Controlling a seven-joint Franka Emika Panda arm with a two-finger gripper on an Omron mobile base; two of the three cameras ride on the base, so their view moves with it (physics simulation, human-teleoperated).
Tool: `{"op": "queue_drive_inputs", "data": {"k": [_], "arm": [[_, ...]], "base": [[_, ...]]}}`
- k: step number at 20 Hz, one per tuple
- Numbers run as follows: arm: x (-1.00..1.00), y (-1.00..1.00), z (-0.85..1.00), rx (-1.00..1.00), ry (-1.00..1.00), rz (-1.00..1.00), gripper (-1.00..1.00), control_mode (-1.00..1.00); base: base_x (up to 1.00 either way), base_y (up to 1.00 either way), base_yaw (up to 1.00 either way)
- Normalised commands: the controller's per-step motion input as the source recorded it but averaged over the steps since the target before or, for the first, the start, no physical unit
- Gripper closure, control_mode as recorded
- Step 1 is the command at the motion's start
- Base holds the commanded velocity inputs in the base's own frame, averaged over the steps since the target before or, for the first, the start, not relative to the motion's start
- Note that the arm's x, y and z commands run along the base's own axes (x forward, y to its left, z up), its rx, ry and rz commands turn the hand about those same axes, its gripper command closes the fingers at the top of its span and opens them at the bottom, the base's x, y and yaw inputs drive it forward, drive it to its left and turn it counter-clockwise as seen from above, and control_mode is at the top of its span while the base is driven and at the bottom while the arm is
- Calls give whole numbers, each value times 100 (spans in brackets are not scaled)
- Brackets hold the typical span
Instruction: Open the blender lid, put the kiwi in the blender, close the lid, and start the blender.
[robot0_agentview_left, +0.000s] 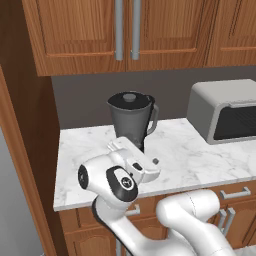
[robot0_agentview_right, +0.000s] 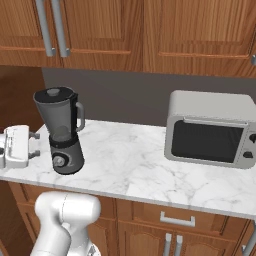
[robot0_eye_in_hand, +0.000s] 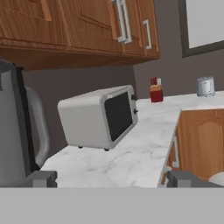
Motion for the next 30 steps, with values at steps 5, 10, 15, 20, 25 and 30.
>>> {"op": "queue_drive_inputs", "data": {"k": [5,10,15,20,25,30], "arm": [[-6,-15,-31,0,-19,-5,-100,-100],[0,-5,-30,0,-10,0,-100,-100],[0,0,-33,0,-3,0,-100,-100],[3,0,-21,0,-4,0,-100,-100],[19,0,-10,0,-7,0,-100,-100],[20,0,-10,0,-8,3,-100,-100]], "base": [[0,0,0],[0,0,0],[0,0,0],[0,0,0],[0,0,0],[0,0,0]]}}
